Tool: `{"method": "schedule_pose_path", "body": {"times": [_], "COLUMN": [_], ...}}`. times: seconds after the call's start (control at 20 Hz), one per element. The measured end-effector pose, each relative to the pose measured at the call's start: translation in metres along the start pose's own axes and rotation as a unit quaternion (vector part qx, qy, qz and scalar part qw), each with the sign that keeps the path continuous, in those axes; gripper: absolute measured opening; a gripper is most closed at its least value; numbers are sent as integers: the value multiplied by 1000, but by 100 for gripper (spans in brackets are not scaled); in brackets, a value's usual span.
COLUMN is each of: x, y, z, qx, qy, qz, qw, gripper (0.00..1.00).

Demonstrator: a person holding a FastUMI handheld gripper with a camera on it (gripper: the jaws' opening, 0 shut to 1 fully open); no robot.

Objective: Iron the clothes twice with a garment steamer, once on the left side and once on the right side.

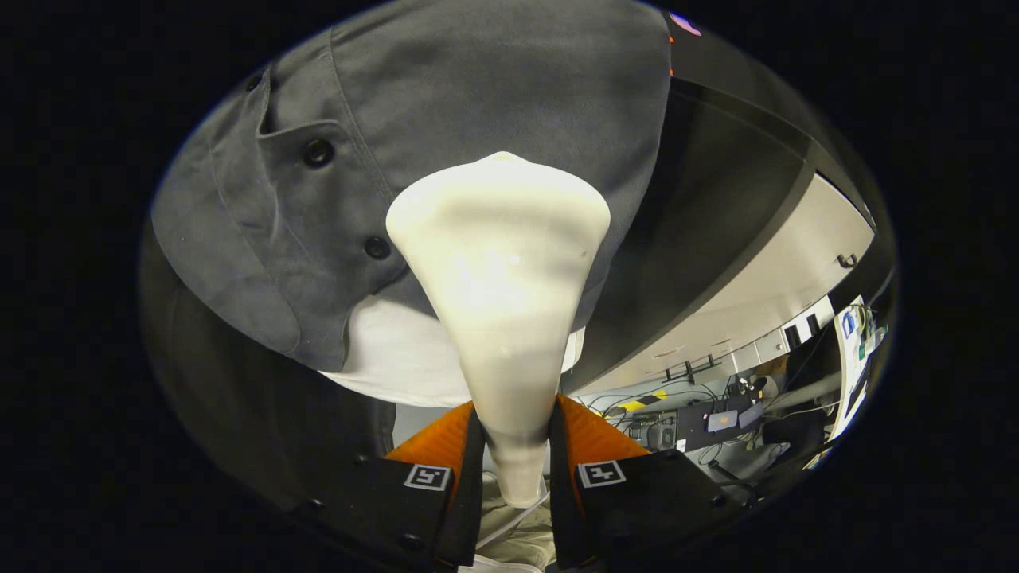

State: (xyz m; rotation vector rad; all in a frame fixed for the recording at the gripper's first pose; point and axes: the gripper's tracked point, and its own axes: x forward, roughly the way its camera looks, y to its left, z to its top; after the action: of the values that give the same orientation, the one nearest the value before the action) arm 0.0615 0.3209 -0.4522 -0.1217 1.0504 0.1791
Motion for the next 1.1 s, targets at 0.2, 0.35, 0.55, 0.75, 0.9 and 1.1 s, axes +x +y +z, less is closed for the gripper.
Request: {"method": "schedule_pose_path", "body": {"times": [0.2,0.35,0.55,0.75,0.9,1.1], "x": [-9,-24,-53,-82,-104,-135], "y": [-1,-5,-15,-18,-10,1], "z": [-5,-2,11,30,46,67], "qx": [6,13,26,28,32,37], "qy": [-6,-21,-47,-73,-95,-123], "qz": [-3,-7,-11,-16,-16,-11], "qw": [1000,1000,999,997,995,992], "gripper": [44,44,44,44,44,44]}}
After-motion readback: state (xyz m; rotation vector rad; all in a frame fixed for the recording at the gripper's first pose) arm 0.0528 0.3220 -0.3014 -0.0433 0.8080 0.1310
